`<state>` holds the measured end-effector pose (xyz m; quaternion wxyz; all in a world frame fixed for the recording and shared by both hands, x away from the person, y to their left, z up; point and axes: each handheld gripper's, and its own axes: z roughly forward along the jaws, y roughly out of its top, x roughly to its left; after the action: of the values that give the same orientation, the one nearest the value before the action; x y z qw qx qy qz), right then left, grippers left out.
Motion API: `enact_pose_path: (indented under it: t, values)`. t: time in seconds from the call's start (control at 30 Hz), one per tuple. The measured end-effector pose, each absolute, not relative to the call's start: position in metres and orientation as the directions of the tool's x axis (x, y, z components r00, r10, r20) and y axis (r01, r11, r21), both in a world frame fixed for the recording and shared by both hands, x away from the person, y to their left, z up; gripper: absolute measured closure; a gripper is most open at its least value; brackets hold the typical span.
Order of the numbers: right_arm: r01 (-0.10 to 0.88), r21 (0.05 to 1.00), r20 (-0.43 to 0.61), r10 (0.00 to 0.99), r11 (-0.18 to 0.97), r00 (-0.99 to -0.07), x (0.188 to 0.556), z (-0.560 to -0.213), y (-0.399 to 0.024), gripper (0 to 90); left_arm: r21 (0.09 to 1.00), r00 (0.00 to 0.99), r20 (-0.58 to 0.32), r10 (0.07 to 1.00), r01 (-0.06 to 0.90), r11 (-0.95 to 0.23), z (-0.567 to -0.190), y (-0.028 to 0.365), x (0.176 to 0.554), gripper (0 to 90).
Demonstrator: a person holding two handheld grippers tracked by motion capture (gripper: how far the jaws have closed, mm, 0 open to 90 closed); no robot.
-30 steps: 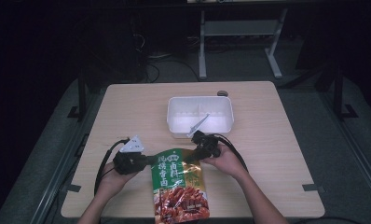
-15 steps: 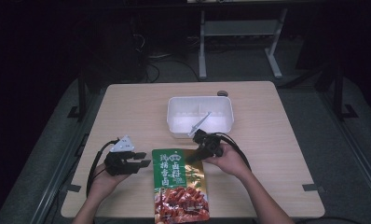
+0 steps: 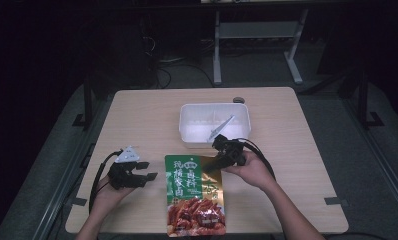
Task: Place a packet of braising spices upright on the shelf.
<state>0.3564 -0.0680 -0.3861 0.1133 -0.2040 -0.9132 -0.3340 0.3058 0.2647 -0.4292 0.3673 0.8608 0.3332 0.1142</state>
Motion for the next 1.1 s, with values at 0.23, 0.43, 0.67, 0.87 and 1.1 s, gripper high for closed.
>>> enact_pose_path:
  t: [0.23, 0.43, 0.67, 0.87, 1.1]
  values:
    - [0.432, 0.578, 0.313, 0.3, 0.692, -0.901, 0.352, -0.37, -0.074, 89.9, 0.701, 0.745, -0.05, 0.665, 0.501, -0.508, -0.432, 0.266, 0.307, 42.6]
    - [0.415, 0.599, 0.29, 0.297, 0.685, -0.91, 0.35, -0.354, -0.078, 89.9, 0.696, 0.743, -0.052, 0.668, 0.507, -0.509, -0.433, 0.267, 0.308, 42.2]
    - [0.393, 0.618, 0.263, 0.292, 0.681, -0.92, 0.344, -0.332, -0.08, 89.9, 0.69, 0.735, -0.049, 0.676, 0.514, -0.509, -0.434, 0.269, 0.309, 42.0]
    - [0.371, 0.639, 0.235, 0.289, 0.673, -0.928, 0.338, -0.314, -0.083, 90.0, 0.688, 0.733, -0.051, 0.678, 0.518, -0.508, -0.435, 0.269, 0.31, 41.7]
    - [0.342, 0.664, 0.207, 0.277, 0.664, -0.938, 0.33, -0.293, -0.085, 90.0, 0.686, 0.733, -0.053, 0.678, 0.52, -0.509, -0.436, 0.269, 0.31, 41.5]
